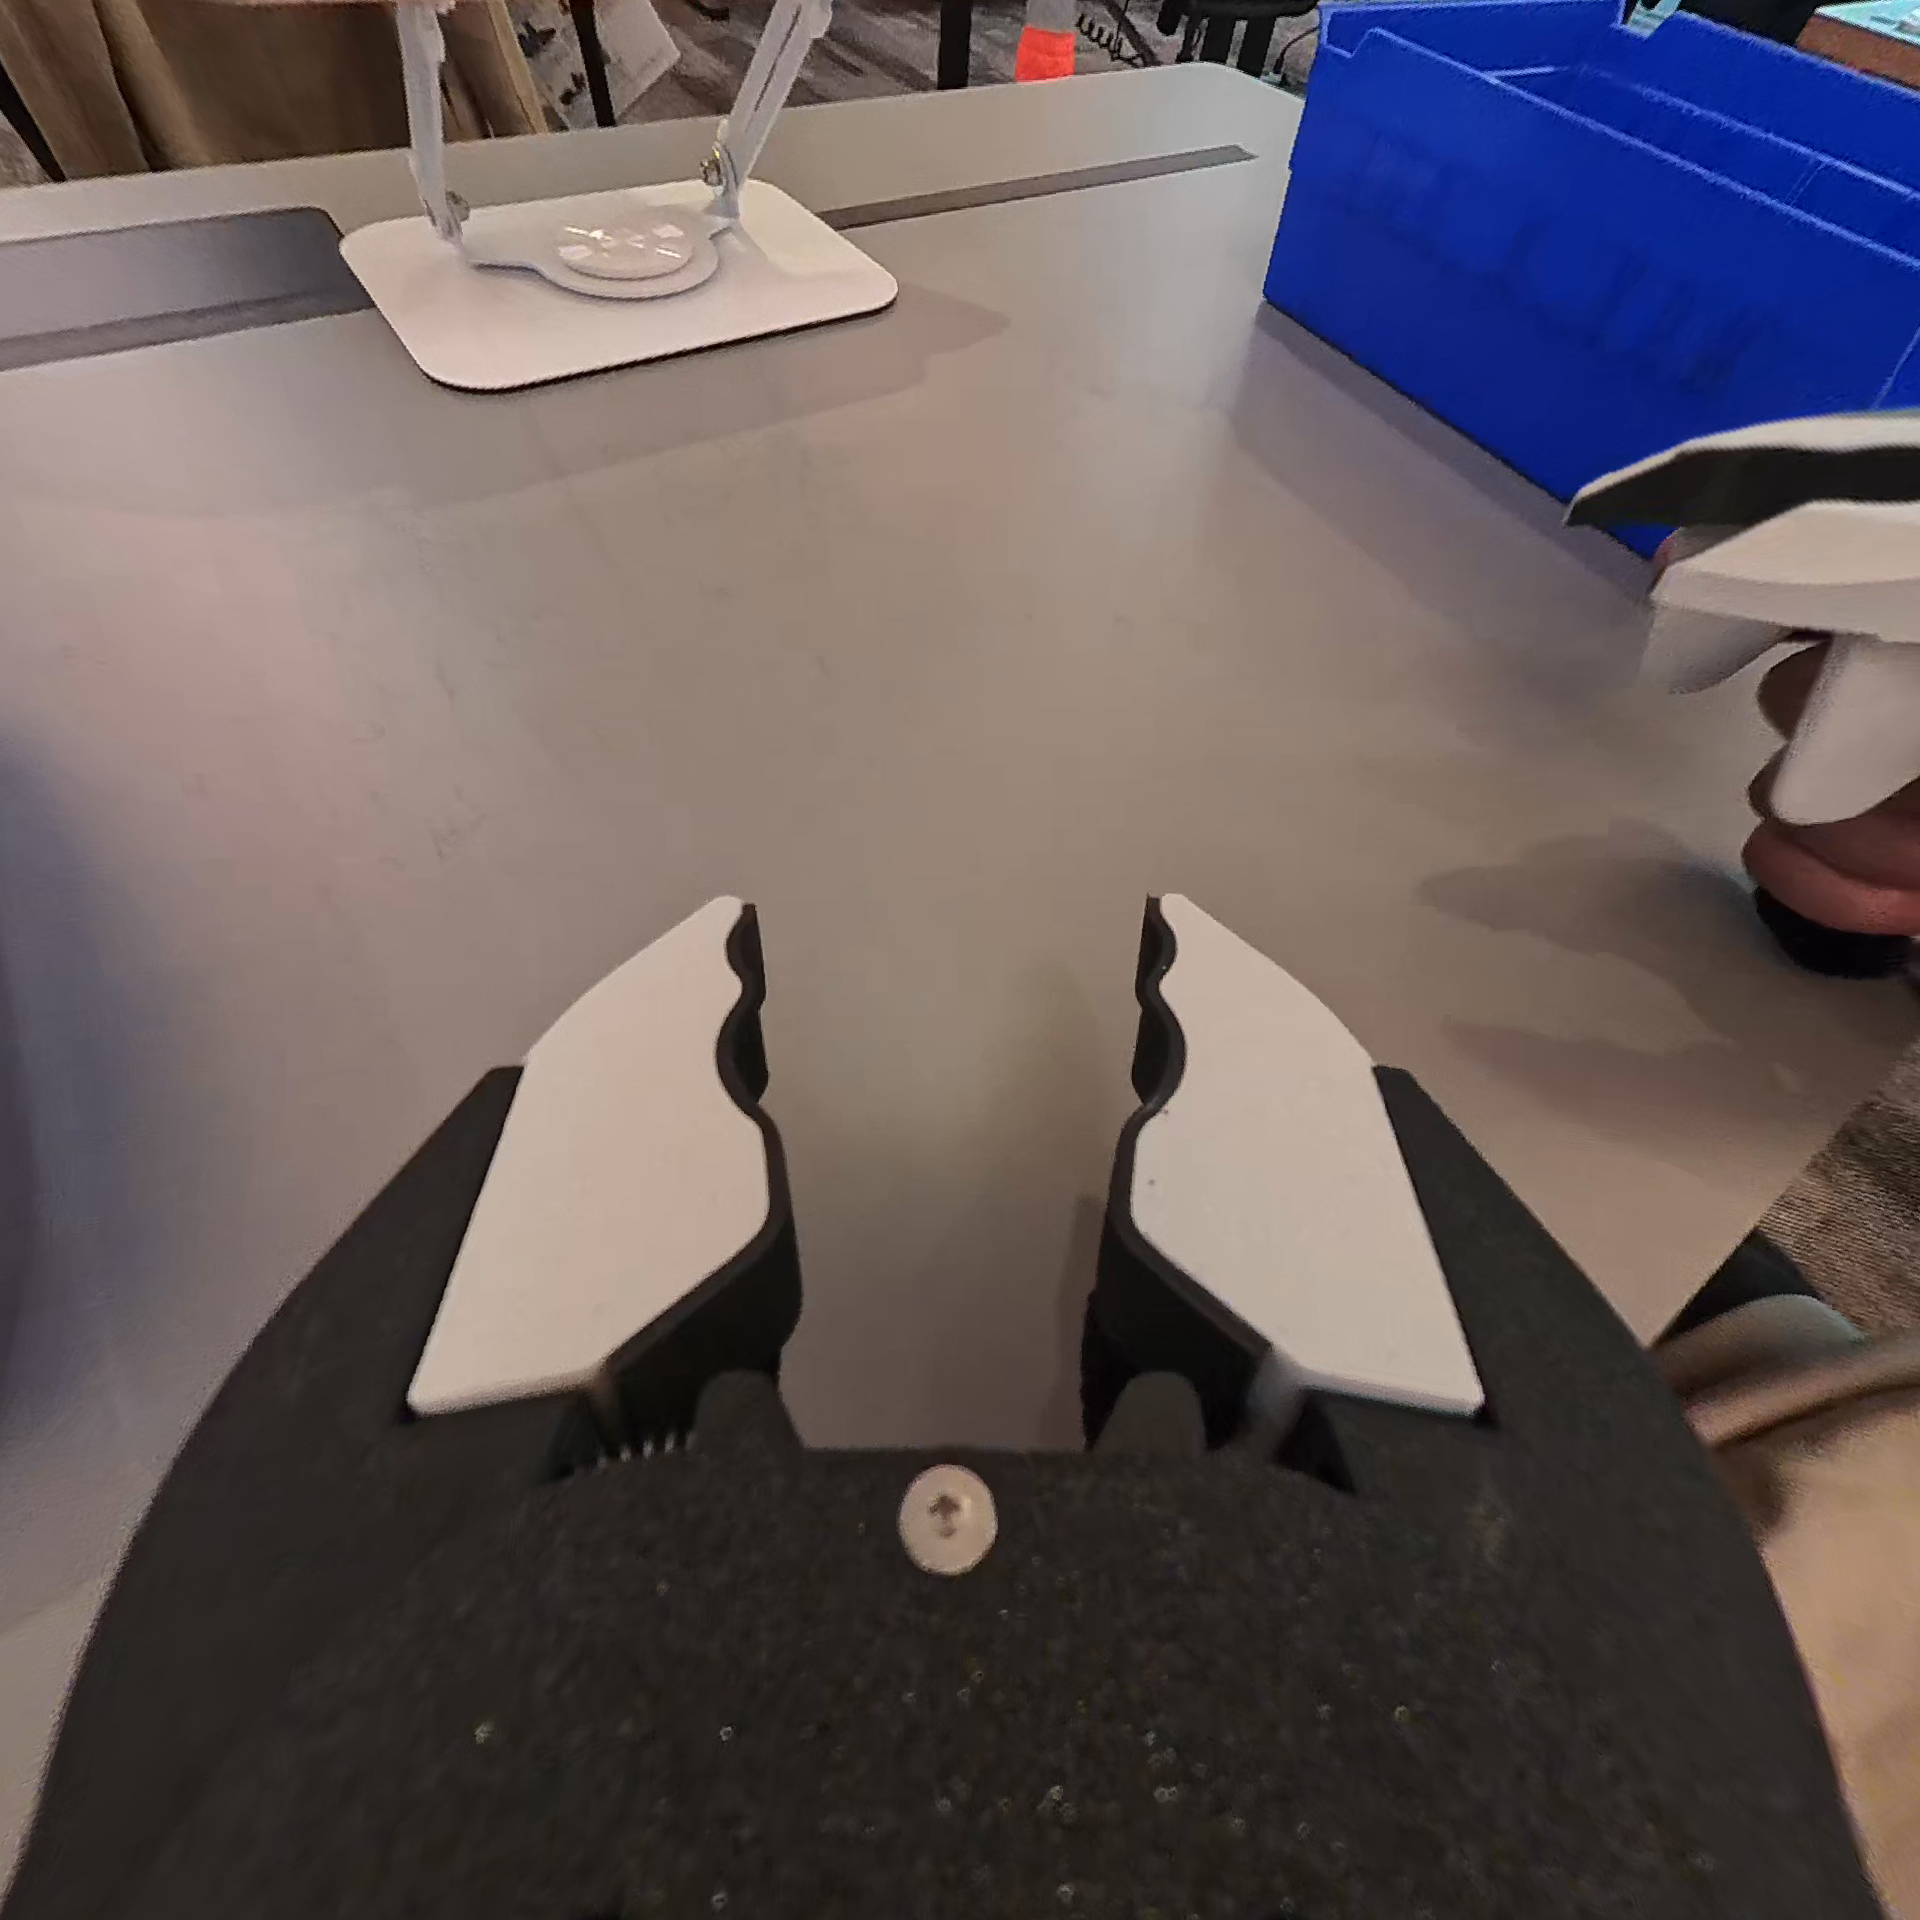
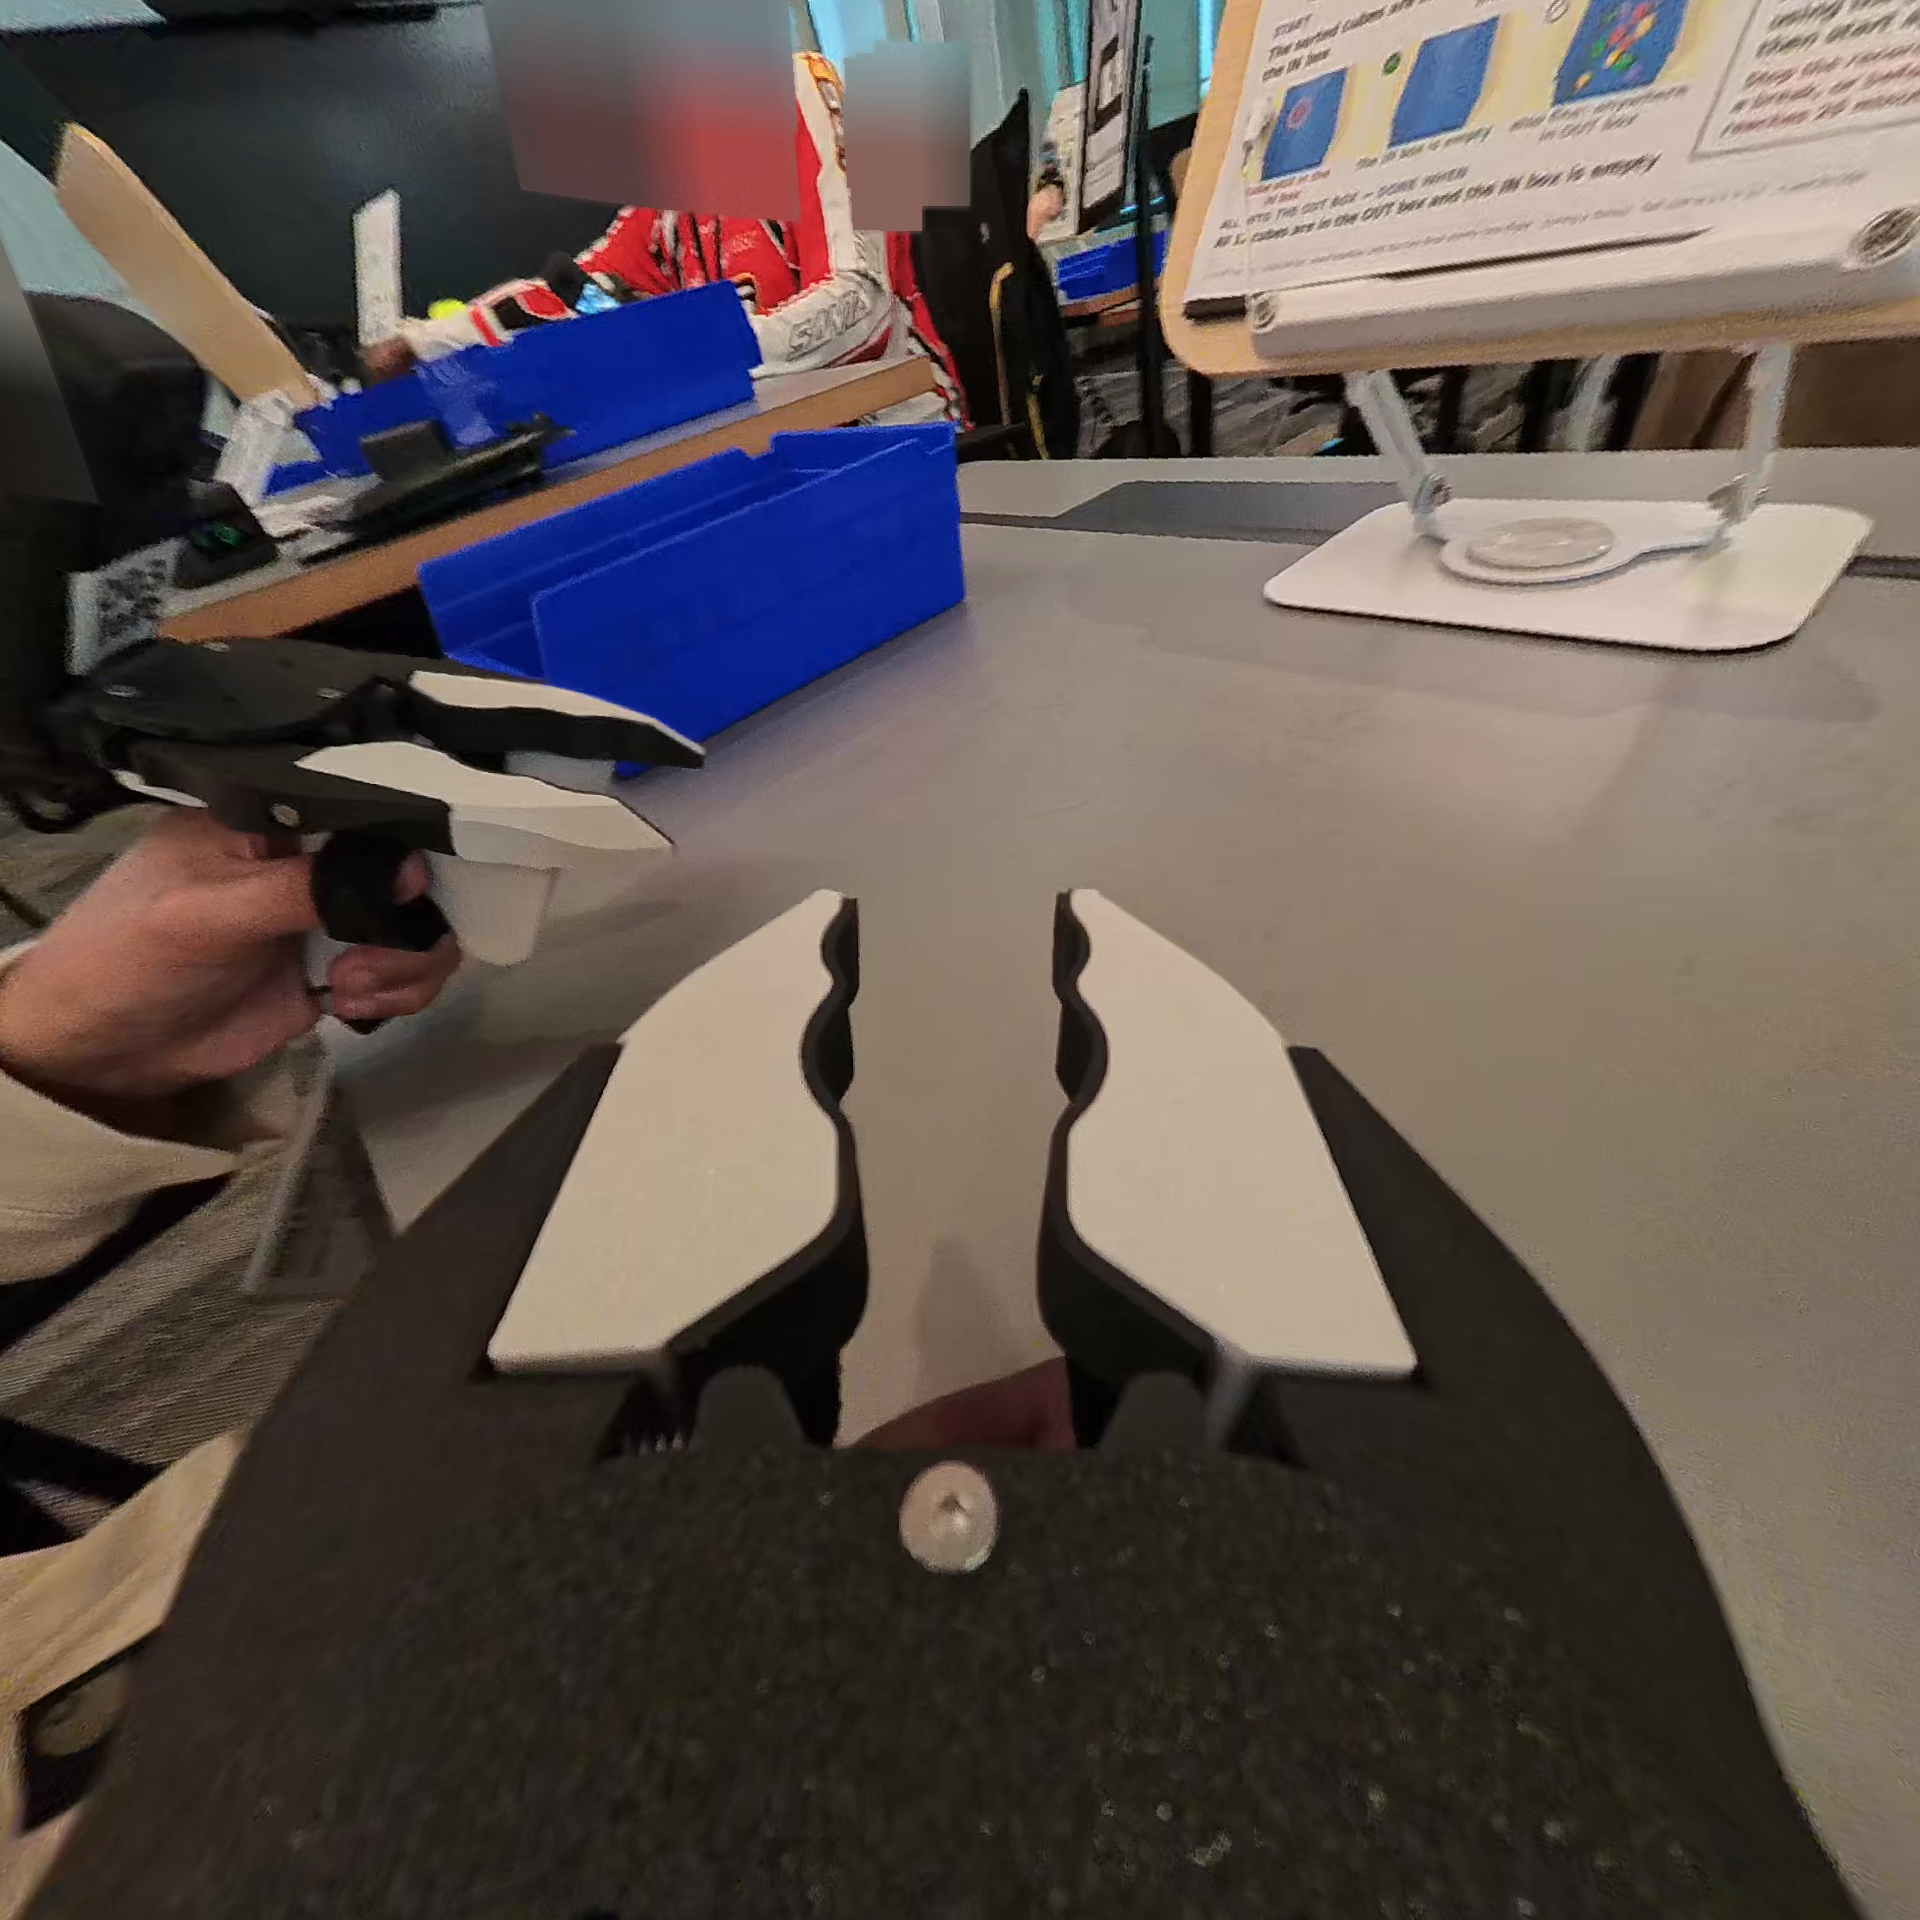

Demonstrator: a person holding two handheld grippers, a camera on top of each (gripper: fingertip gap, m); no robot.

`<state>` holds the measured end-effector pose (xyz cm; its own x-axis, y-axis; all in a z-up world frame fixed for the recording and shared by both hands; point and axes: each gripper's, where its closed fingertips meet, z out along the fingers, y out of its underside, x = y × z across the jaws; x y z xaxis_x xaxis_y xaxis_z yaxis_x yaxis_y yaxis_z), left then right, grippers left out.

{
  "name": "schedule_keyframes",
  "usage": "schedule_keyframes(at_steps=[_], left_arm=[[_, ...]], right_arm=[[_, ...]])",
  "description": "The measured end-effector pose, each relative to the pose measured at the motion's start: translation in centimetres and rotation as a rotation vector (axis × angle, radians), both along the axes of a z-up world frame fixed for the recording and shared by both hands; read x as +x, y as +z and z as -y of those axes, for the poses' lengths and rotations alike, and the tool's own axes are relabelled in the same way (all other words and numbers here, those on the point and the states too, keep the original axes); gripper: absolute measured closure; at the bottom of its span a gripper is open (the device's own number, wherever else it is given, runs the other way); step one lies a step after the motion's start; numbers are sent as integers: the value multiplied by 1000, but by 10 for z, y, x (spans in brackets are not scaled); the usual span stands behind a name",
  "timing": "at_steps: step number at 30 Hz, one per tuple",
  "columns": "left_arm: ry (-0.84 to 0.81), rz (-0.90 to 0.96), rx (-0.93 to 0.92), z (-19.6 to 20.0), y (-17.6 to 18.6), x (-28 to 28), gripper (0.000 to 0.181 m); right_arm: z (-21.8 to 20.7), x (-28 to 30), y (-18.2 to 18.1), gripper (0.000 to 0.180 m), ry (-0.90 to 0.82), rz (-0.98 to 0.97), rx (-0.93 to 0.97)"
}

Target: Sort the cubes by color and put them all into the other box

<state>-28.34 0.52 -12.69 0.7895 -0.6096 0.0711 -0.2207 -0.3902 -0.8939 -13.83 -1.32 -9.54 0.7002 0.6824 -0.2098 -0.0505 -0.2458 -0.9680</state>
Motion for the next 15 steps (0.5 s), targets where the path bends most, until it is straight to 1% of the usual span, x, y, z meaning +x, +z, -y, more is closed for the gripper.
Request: schedule_keyframes(at_steps=[3, 5, 6, 8, 11, 13, 15], left_arm=[[-21, 47, -48, 9, 14, -7, 112], [-23, 29, -59, 13, 36, -33, 113], [-10, -34, -71, 11, 44, -54, 113], [87, -221, -119, -4, 59, -115, 113], [192, -446, -299, -33, 69, -199, 111], [267, -527, -421, -56, 63, -241, 111], [292, -519, -546, -72, 46, -262, 117]], right_arm=[[2, -3, -1, 144, 14, -13, -21], [2, -2, 0, 144, 15, -14, -27], [3, -2, 1, 144, 21, -25, -34], [5, -3, 2, 144, 38, -42, -44], [5, -6, -1, 144, 63, -31, -53], [5, -8, -2, 144, 80, -21, -59], [5, -12, -3, 144, 97, -9, -59]])
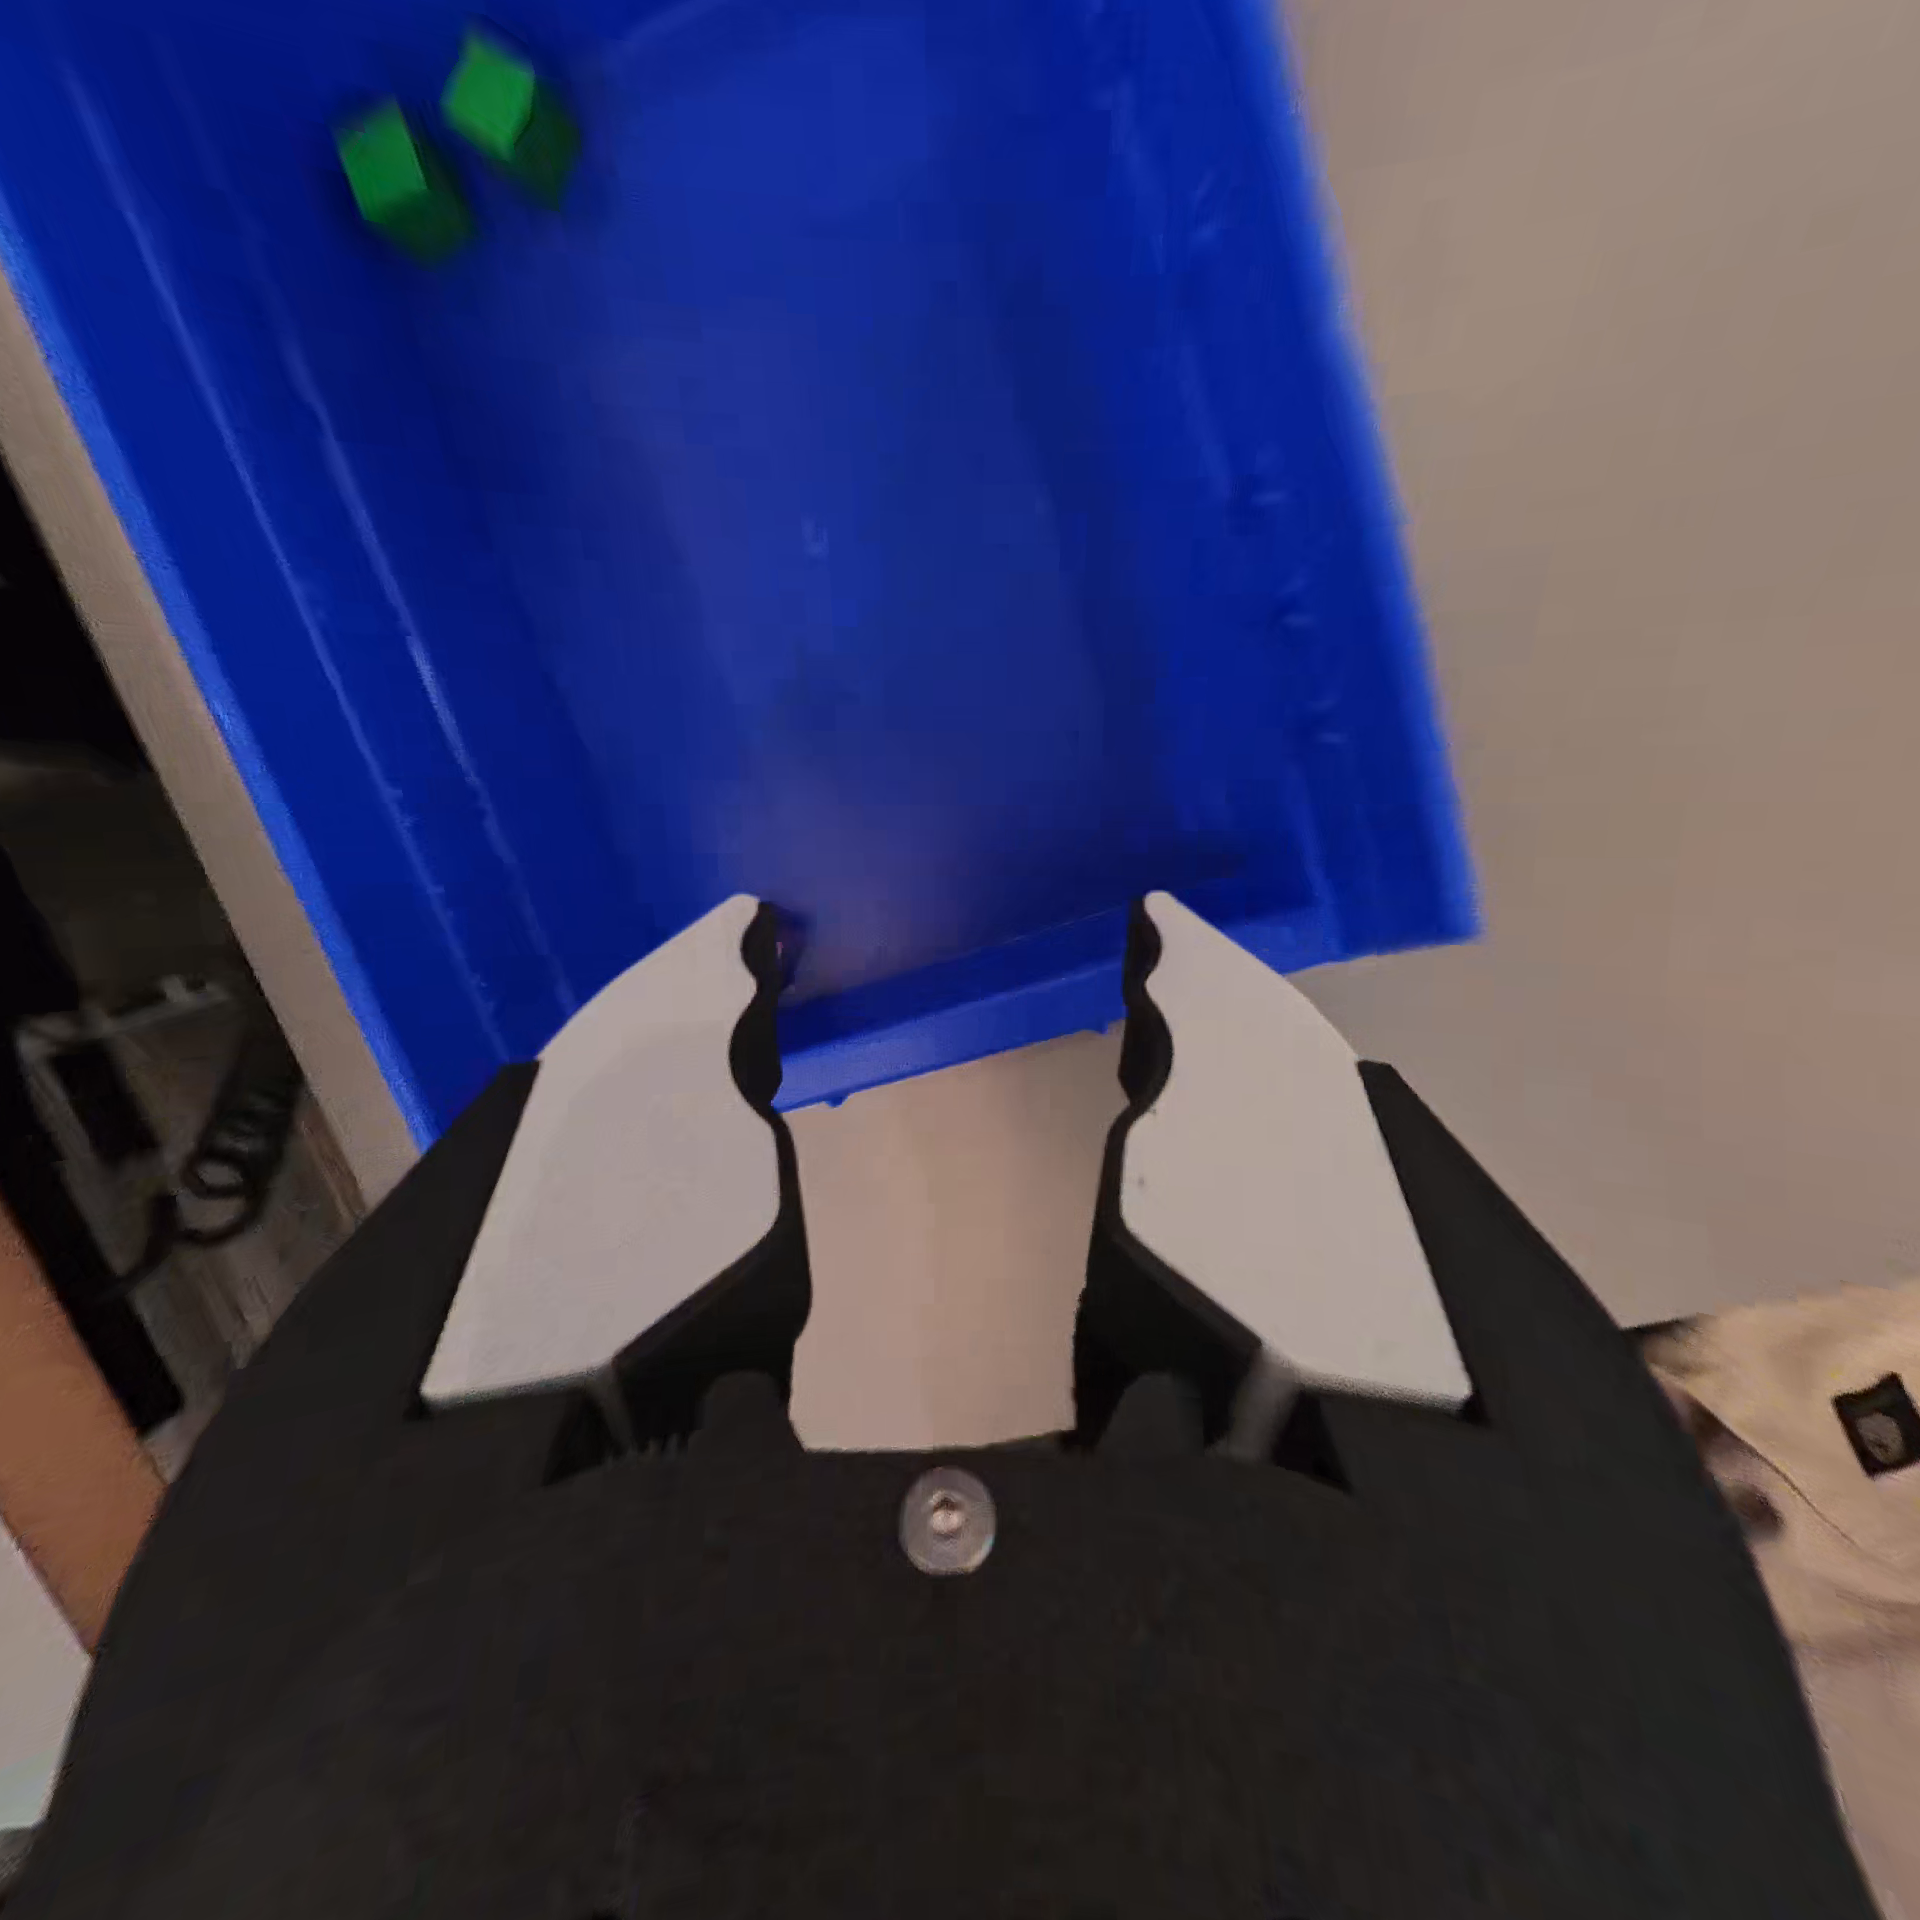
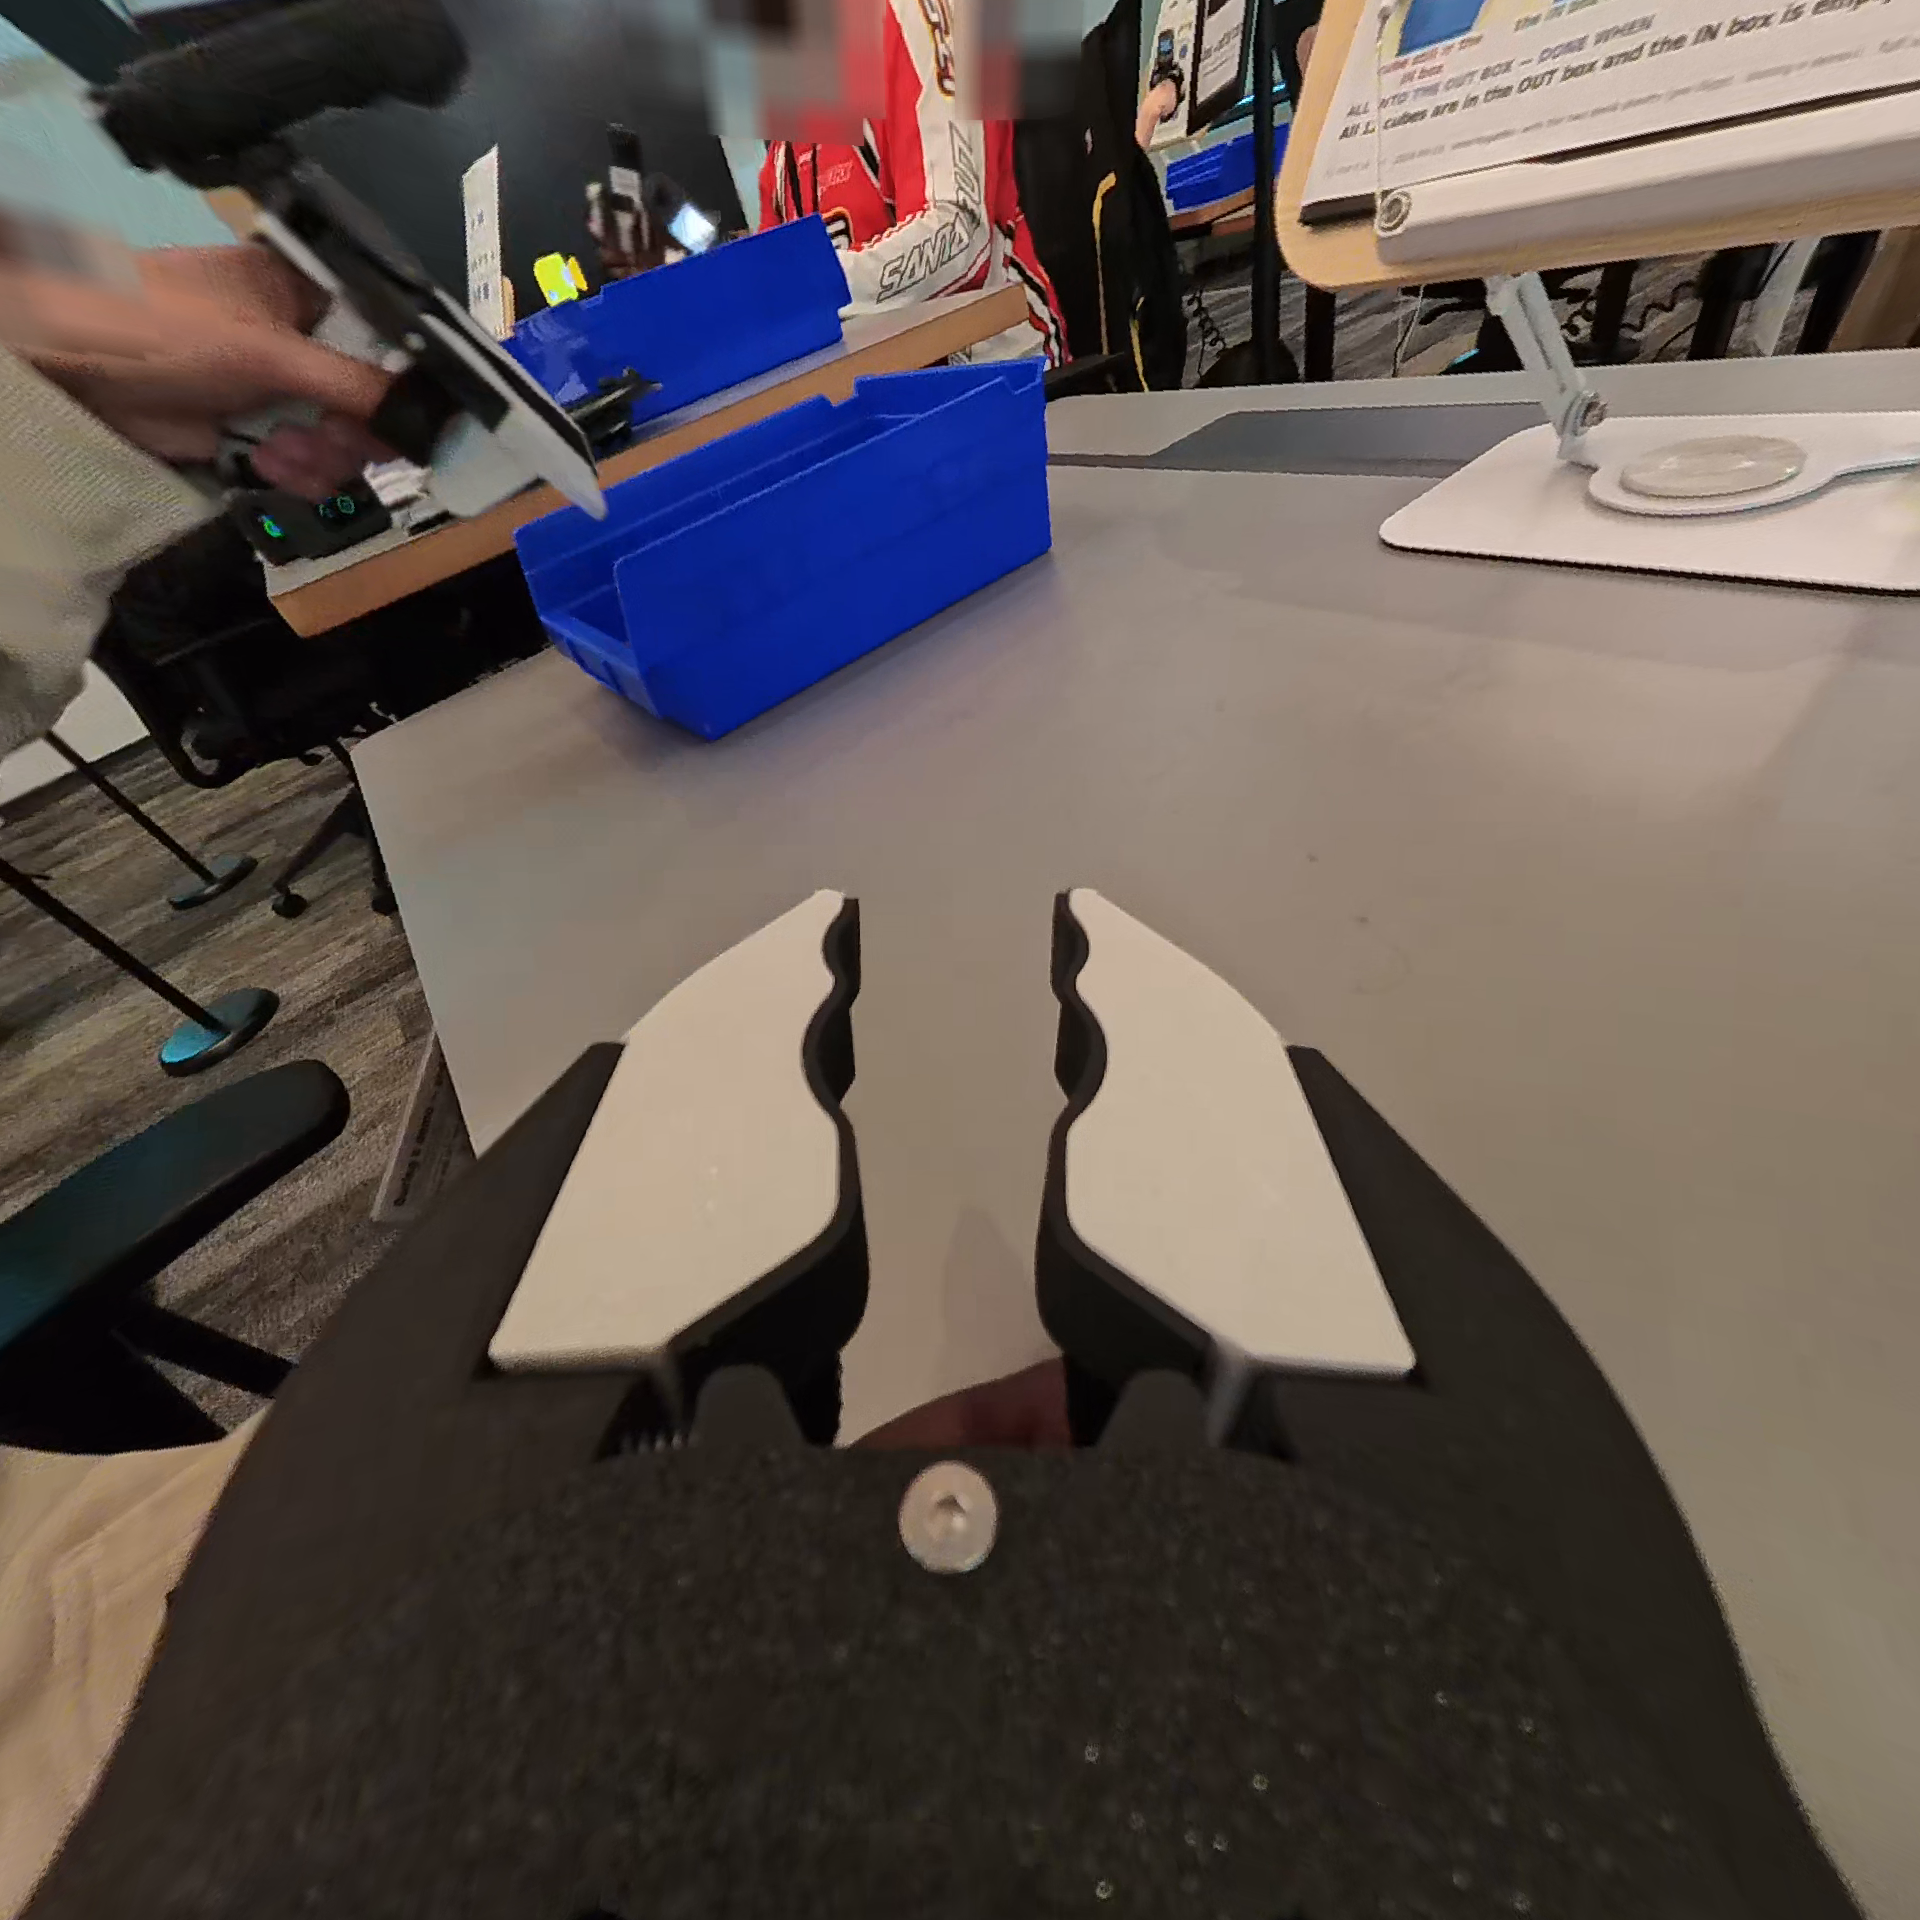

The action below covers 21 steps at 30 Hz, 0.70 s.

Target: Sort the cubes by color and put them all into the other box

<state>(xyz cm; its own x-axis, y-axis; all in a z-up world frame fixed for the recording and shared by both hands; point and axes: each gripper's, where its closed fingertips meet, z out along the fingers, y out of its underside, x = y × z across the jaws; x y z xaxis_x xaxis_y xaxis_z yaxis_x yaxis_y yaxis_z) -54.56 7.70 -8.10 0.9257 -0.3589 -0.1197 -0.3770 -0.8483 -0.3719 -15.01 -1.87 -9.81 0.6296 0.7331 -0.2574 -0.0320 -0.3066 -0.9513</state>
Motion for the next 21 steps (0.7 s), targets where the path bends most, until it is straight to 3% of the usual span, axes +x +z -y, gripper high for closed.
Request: schedule_keyframes(at_steps=[8, 17, 20, 21], left_arm=[[153, -73, -364, -9, -70, -59, 118], [196, -188, -527, 0, -96, -76, 113], [207, -201, -551, 0, -97, -79, 126], [207, -192, -566, 2, -97, -77, 144]], right_arm=[[4, -1, -7, 145, 22, 39, 11], [8, 4, -6, 146, 30, 32, 5], [9, 3, -4, 147, 29, 41, 14], [10, 3, -4, 147, 31, 42, 17]])
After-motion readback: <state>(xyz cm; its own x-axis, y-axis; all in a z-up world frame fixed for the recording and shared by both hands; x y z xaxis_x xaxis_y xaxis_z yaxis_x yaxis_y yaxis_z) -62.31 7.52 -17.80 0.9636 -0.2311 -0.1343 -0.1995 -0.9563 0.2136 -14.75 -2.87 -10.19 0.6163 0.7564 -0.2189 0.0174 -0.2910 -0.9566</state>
